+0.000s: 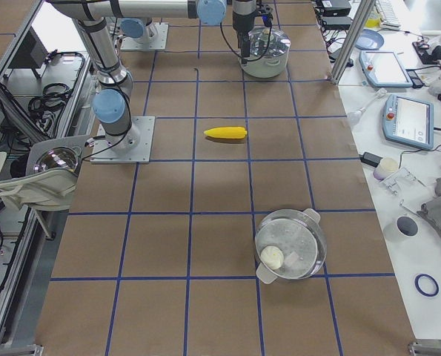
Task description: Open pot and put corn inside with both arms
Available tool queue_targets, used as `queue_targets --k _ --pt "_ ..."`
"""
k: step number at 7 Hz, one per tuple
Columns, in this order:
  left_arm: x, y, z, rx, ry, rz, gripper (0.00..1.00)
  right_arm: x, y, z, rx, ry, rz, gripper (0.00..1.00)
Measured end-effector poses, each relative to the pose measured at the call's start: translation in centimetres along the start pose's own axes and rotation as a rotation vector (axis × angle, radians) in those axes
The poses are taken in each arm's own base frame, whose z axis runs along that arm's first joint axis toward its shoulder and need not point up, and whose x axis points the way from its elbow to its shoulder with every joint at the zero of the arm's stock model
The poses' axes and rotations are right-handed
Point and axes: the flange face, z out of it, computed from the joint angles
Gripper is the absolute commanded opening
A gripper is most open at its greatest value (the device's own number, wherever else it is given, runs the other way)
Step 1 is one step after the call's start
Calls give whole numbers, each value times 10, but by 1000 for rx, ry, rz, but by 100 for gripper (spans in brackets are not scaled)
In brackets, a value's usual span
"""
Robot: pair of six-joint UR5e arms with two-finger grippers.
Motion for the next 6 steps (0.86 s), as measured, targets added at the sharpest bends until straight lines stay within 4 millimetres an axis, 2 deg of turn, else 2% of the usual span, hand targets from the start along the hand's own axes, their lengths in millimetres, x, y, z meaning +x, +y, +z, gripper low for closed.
queue_targets --k 6 --pt "0 -6 9 -14 -1 -14 100 13 1 21 -15 -2 24 100"
